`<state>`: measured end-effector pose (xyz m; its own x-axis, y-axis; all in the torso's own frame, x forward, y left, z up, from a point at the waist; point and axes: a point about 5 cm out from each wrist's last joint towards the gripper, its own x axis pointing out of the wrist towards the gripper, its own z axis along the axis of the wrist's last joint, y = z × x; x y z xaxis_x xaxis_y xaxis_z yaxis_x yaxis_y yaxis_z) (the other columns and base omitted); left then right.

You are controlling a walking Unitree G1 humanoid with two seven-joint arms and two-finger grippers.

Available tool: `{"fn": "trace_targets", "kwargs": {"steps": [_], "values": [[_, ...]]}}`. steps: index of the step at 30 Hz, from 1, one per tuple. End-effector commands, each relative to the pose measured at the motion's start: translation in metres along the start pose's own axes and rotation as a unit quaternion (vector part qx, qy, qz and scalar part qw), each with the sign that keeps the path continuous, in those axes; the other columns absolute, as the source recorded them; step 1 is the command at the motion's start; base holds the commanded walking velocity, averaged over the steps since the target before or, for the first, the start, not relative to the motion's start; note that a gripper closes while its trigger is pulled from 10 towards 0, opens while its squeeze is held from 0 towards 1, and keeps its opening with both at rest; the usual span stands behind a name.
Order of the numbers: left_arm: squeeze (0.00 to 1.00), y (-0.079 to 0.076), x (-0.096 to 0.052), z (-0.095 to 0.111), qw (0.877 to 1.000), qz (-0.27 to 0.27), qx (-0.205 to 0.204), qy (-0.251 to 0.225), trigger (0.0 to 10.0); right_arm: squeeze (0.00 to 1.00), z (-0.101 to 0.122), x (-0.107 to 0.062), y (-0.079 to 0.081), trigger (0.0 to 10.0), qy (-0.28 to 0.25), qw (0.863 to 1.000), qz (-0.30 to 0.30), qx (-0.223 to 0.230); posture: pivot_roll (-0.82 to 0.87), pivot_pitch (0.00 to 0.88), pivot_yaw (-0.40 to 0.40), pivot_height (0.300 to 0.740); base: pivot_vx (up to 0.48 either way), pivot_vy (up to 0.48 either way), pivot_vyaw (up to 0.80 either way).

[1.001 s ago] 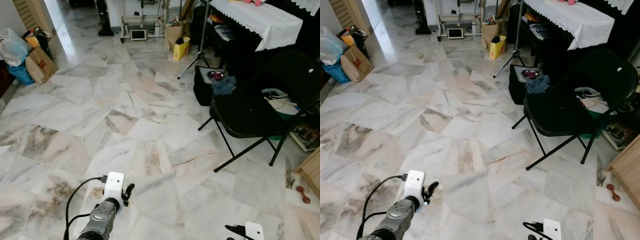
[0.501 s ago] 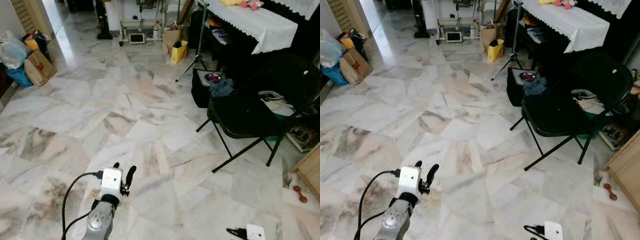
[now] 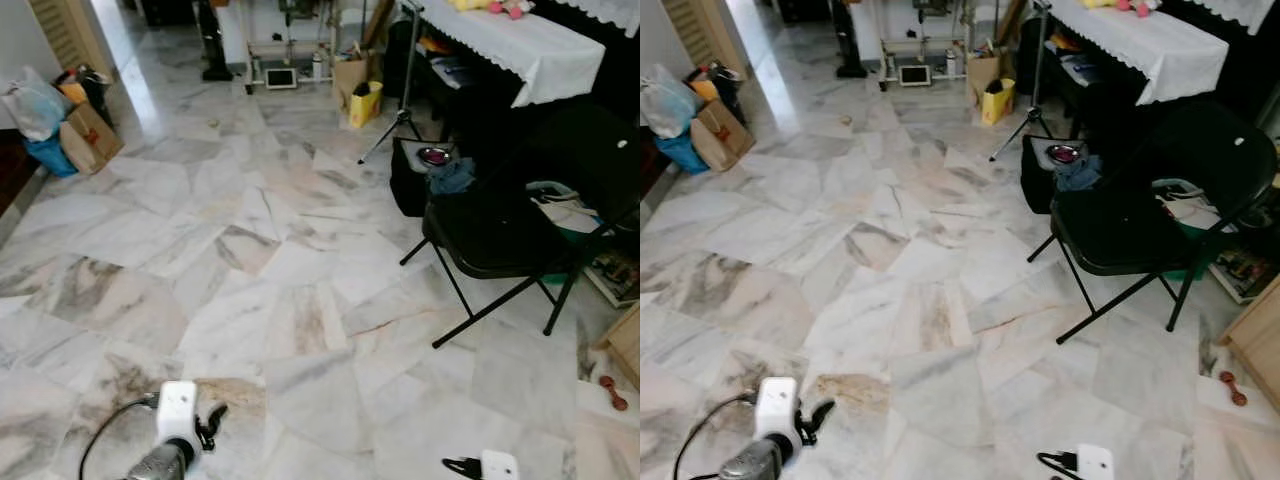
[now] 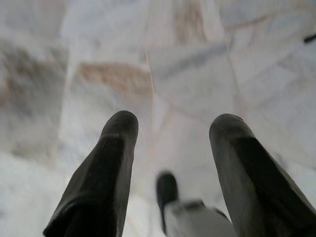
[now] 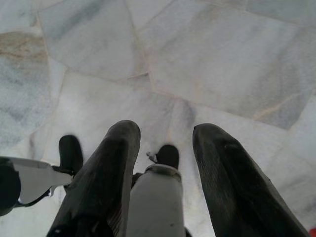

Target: Hang keys on a hook

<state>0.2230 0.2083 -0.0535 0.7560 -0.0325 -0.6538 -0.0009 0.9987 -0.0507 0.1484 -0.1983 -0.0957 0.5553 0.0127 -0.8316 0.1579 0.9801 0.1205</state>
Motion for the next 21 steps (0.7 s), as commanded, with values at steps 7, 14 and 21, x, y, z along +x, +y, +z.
{"fn": "trace_targets", "kwargs": {"steps": [7, 14, 21], "values": [[0.00, -0.020, 0.001, -0.021, 0.997, 0.006, 0.028, 0.074, 10.0, 0.00, 0.002, -0.002, -0.007, 10.0, -0.002, 0.999, 0.013, -0.044, 0.05, 0.000, 0.030, 0.740, 0.000, 0.000, 0.00], [0.00, -0.021, -0.009, -0.050, 0.991, 0.036, 0.032, 0.125, 10.0, 0.00, 0.001, -0.006, -0.025, 10.0, -0.002, 0.999, -0.032, 0.003, 0.10, 0.000, -0.032, 0.740, 0.000, 0.000, 0.00], [0.00, 0.005, -0.025, -0.071, 0.986, 0.054, 0.028, 0.154, 10.0, 0.00, 0.003, -0.006, -0.026, 10.0, 0.002, 1.000, -0.027, -0.008, 0.10, 0.000, -0.035, 0.740, 0.000, 0.000, 0.00]]}}
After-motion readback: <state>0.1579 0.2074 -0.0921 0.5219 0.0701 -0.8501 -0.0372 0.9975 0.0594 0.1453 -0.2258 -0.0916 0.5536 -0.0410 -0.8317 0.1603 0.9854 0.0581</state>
